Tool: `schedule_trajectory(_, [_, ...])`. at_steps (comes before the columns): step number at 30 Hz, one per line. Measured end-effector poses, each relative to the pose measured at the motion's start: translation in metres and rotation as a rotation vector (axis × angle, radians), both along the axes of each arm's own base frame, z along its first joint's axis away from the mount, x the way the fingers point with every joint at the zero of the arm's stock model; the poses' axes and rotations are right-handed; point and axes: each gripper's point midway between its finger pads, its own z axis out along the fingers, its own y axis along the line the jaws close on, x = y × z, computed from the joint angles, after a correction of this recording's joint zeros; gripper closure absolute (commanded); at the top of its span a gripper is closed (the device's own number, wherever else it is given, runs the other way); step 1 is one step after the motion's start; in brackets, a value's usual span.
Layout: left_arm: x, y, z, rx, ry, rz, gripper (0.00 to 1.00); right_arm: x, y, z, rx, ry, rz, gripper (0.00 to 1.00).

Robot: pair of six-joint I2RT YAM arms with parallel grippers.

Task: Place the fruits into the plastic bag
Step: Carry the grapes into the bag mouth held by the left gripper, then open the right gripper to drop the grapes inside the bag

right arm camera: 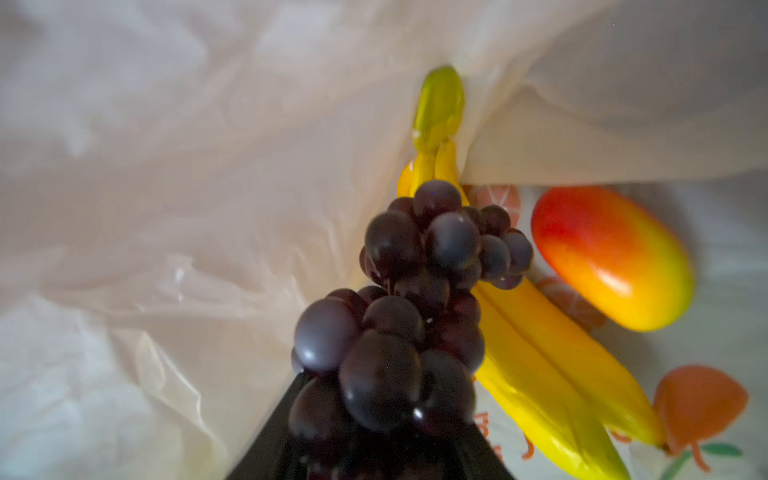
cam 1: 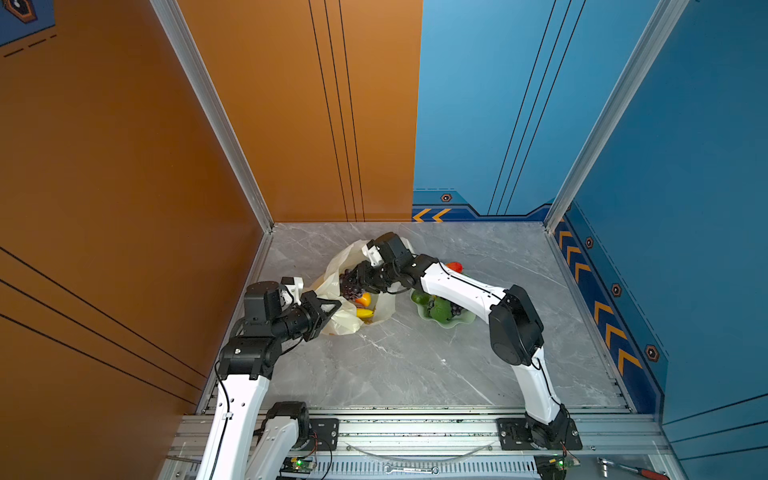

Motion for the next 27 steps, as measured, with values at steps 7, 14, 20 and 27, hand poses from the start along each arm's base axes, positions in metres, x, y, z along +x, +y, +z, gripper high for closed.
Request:
schedule_trajectory(7, [0.000,0.000,0.000,0.000,0.000,0.001,1.00,-0.008,0.018,0.004,-0.022,-0.026,0.023,0.00])
schedule_trajectory(14, [0.002,0.003,-0.002,0.000,0.008,0.012,1.00,-0.015,0.013,-0.005,-0.074,-0.033,0.044,0.00])
schedule_trajectory(20, [0.005,0.006,-0.005,0.002,0.022,0.022,1.00,-0.019,-0.015,-0.003,-0.150,-0.062,0.031,0.00])
schedule_trajectory(27, [0.005,0.008,-0.005,0.003,0.019,0.031,1.00,-0.027,-0.053,0.042,-0.212,-0.207,0.005,0.00])
